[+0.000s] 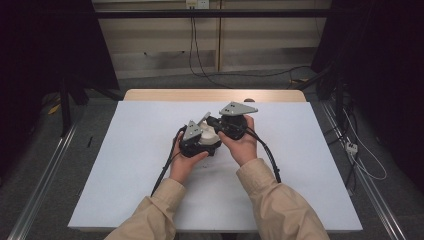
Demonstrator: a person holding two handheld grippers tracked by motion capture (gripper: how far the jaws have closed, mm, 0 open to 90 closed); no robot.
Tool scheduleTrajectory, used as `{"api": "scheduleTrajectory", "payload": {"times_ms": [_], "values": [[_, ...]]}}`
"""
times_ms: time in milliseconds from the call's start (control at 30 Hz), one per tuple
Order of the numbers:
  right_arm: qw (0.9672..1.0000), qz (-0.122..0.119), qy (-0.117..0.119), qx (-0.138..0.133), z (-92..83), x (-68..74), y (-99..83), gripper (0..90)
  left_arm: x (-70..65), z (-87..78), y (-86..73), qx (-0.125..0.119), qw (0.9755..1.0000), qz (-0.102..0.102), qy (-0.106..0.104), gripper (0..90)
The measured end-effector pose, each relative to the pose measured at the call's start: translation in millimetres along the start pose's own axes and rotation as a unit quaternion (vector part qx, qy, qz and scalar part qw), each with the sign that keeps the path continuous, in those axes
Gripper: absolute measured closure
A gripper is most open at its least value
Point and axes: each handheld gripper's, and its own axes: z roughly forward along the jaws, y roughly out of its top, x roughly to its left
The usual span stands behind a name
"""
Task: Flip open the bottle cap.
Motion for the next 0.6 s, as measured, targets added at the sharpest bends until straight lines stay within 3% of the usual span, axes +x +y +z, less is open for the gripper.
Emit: {"api": "scheduleTrajectory", "payload": {"times_ms": [600], "values": [[0.9999,-0.002,0.01,-0.009,8.0,-1.8,7.2,90.0,0.2,0.0,0.2,0.0,1.0,0.003,0.003,18.5]]}}
